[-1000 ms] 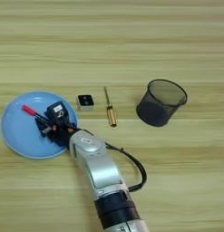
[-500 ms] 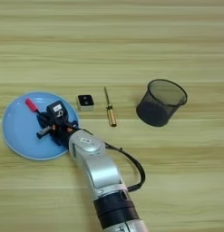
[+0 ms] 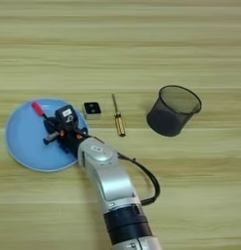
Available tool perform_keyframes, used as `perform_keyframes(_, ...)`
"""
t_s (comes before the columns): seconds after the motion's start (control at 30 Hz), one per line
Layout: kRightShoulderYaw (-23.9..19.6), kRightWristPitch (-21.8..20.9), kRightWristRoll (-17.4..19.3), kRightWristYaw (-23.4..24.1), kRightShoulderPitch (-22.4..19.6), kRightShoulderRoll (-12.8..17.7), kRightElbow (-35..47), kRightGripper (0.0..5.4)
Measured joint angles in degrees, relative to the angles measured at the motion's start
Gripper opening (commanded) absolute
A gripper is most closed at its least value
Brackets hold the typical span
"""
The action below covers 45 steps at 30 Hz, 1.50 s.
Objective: Move the objects on the table
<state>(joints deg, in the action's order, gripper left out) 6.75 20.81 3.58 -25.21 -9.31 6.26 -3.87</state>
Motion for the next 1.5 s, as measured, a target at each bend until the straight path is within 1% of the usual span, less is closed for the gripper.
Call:
perform_keyframes(0.27, -1.7, 0.5, 0.3, 1.0, -0.7, 0.1, 3.3, 0.48)
perform_keyframes(0.3, -2.2, 1.1, 0.7, 1.0, -0.8, 0.3, 4.1, 0.48)
perform_keyframes(0.43, -3.1, 1.3, 1.3, 1.1, -0.9, 0.8, 5.9, 0.48)
perform_keyframes(0.5, -4.2, 1.3, 1.6, 1.4, -0.9, 1.0, 7.1, 0.48)
perform_keyframes(0.57, -5.7, 1.4, 1.8, 2.2, -0.9, 1.9, 8.2, 0.48)
perform_keyframes(0.73, -8.1, 1.4, 2.6, 2.4, -0.7, 2.9, 8.3, 0.48)
perform_keyframes(1.07, -12.9, 1.1, 4.2, 3.9, 1.2, 3.8, 8.0, 0.48)
perform_keyframes(1.2, -13.6, 0.9, 4.5, 4.7, 1.9, 4.0, 7.4, 0.48)
perform_keyframes(1.5, -14.8, -2.8, 4.0, 7.4, 2.1, 4.9, 3.0, 0.46)
